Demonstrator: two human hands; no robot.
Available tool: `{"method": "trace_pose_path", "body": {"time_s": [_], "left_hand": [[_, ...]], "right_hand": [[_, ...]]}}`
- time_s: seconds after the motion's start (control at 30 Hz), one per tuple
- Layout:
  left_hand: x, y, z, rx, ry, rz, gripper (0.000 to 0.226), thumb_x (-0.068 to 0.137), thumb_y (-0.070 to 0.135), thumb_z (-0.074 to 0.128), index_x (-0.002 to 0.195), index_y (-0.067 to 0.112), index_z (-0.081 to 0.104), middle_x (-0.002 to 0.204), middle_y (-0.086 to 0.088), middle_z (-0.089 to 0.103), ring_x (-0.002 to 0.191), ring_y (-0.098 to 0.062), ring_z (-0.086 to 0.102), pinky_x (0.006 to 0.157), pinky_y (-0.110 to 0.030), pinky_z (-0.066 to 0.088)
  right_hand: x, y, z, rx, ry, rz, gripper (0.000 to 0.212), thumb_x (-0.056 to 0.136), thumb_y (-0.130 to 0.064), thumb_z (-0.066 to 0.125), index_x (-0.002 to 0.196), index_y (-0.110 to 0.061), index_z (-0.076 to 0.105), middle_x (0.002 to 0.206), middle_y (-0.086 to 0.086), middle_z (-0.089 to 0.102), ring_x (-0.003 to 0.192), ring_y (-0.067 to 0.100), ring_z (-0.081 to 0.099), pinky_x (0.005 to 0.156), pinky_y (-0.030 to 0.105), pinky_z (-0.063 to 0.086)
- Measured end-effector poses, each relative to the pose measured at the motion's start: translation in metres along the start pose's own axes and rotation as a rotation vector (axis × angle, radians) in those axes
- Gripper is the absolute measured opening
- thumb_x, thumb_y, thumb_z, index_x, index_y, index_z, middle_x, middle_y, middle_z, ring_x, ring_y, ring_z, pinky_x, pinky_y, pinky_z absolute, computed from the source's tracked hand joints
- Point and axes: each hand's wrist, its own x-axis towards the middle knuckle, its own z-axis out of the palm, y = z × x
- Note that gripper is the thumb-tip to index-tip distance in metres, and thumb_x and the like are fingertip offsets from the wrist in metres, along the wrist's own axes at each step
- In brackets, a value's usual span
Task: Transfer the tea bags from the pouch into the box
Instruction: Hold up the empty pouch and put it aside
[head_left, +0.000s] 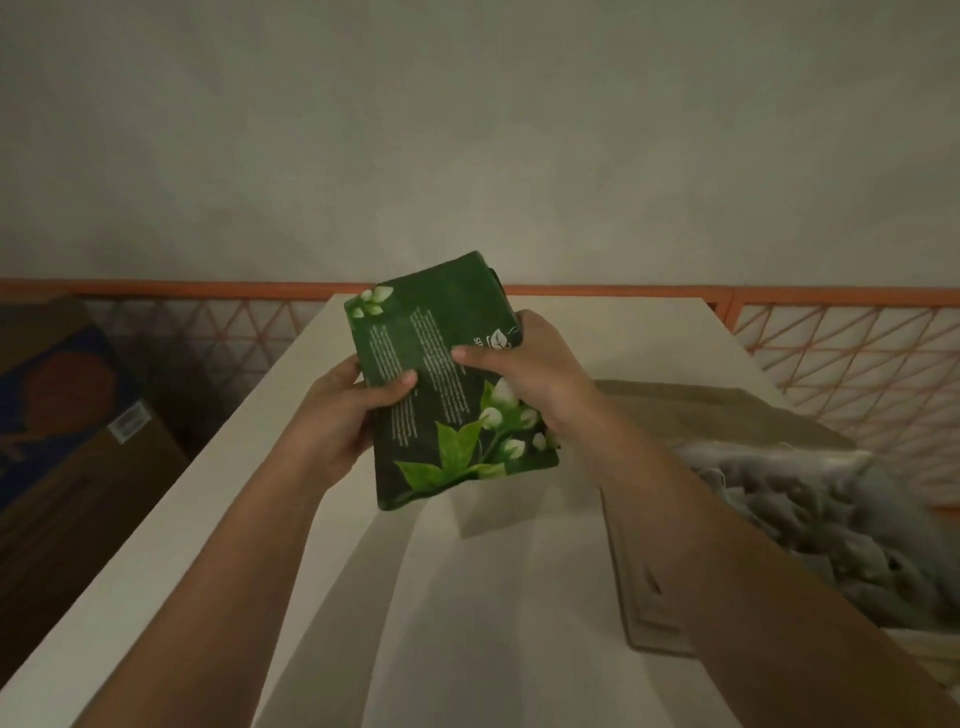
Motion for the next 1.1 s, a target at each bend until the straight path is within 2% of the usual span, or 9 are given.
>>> {"method": "trace_pose_path", "body": {"time_s": [0.1, 0.2, 0.47, 0.67, 0.73, 0.8, 0.9, 1.03, 1.1], "left_hand": [[-0.001, 0.015, 0.004, 0.002, 0.078, -0.001, 0.066, 0.063, 0.009, 0.078, 0.127, 0.01, 0.062, 0.112, -0.014, 0.076, 0.102, -0.031, 0.073, 0.086, -0.041, 0.06], [-0.008, 0.037, 0.01, 0.026, 0.127, 0.005, 0.054, 0.064, 0.006, 0.079, 0.116, 0.01, 0.067, 0.1, -0.016, 0.078, 0.086, -0.028, 0.076, 0.069, -0.035, 0.062], [-0.037, 0.103, 0.021, 0.01, 0.058, -0.19, 0.026, 0.088, 0.001, 0.067, 0.114, 0.004, 0.071, 0.108, -0.021, 0.075, 0.084, -0.028, 0.076, 0.066, -0.032, 0.063], [-0.058, 0.128, 0.013, -0.213, -0.143, -0.236, 0.043, 0.104, 0.029, 0.04, 0.134, 0.004, 0.058, 0.131, -0.019, 0.066, 0.116, -0.034, 0.067, 0.086, -0.042, 0.06], [-0.055, 0.133, 0.012, -0.161, -0.047, -0.286, 0.054, 0.104, 0.047, 0.037, 0.138, 0.009, 0.056, 0.135, -0.018, 0.064, 0.122, -0.036, 0.063, 0.092, -0.045, 0.058], [-0.05, 0.142, 0.012, -0.102, 0.074, -0.391, 0.065, 0.101, 0.061, 0.032, 0.137, 0.013, 0.057, 0.137, -0.017, 0.063, 0.124, -0.035, 0.062, 0.081, -0.035, 0.06], [-0.053, 0.159, 0.013, -0.098, -0.076, -0.509, 0.076, 0.098, 0.07, 0.021, 0.121, 0.017, 0.071, 0.123, -0.016, 0.071, 0.11, -0.034, 0.07, 0.072, -0.035, 0.061], [-0.059, 0.165, 0.007, -0.041, -0.31, -0.503, 0.039, 0.101, 0.038, 0.048, 0.12, 0.014, 0.072, 0.135, -0.021, 0.063, 0.115, -0.034, 0.068, 0.101, -0.046, 0.052], [-0.058, 0.163, 0.008, -0.032, -0.343, -0.525, 0.035, 0.078, 0.029, 0.079, 0.105, 0.007, 0.079, 0.129, -0.023, 0.066, 0.1, -0.03, 0.074, 0.086, -0.038, 0.061]], "right_hand": [[-0.009, -0.008, -0.006, 0.016, -0.044, 0.064, 0.038, 0.09, -0.032, 0.067, 0.122, -0.016, 0.055, 0.112, 0.002, 0.069, 0.096, 0.014, 0.068, 0.076, 0.025, 0.055], [-0.027, -0.024, -0.017, 0.281, -0.103, 0.241, 0.022, 0.099, -0.023, 0.052, 0.12, -0.02, 0.058, 0.108, 0.005, 0.073, 0.094, 0.022, 0.071, 0.081, 0.034, 0.058], [-0.06, -0.067, -0.022, 0.716, -0.051, 0.311, 0.027, 0.099, -0.008, 0.049, 0.124, -0.004, 0.059, 0.118, 0.02, 0.067, 0.102, 0.036, 0.067, 0.088, 0.045, 0.055], [-0.073, -0.097, -0.01, 0.815, -0.008, 0.291, 0.03, 0.103, -0.013, 0.04, 0.13, -0.004, 0.051, 0.127, 0.022, 0.062, 0.117, 0.043, 0.058, 0.099, 0.055, 0.047], [-0.074, -0.106, -0.006, 0.765, 0.003, 0.266, 0.026, 0.104, -0.014, 0.038, 0.124, -0.006, 0.053, 0.124, 0.019, 0.064, 0.115, 0.042, 0.06, 0.099, 0.055, 0.048], [-0.074, -0.115, -0.005, 0.695, 0.011, 0.245, 0.022, 0.104, -0.014, 0.037, 0.117, -0.011, 0.056, 0.118, 0.016, 0.068, 0.108, 0.038, 0.065, 0.093, 0.05, 0.052], [-0.071, -0.126, -0.005, 0.6, 0.002, 0.235, 0.021, 0.104, -0.011, 0.037, 0.112, -0.013, 0.057, 0.111, 0.014, 0.07, 0.097, 0.034, 0.069, 0.084, 0.046, 0.055], [-0.069, -0.136, -0.012, 0.597, -0.067, 0.243, 0.019, 0.1, -0.004, 0.041, 0.111, -0.009, 0.055, 0.096, 0.016, 0.069, 0.083, 0.031, 0.068, 0.077, 0.041, 0.057], [-0.069, -0.137, -0.014, 0.701, -0.041, 0.243, 0.016, 0.099, -0.005, 0.041, 0.105, -0.01, 0.055, 0.091, 0.014, 0.067, 0.083, 0.031, 0.065, 0.072, 0.039, 0.056]]}}
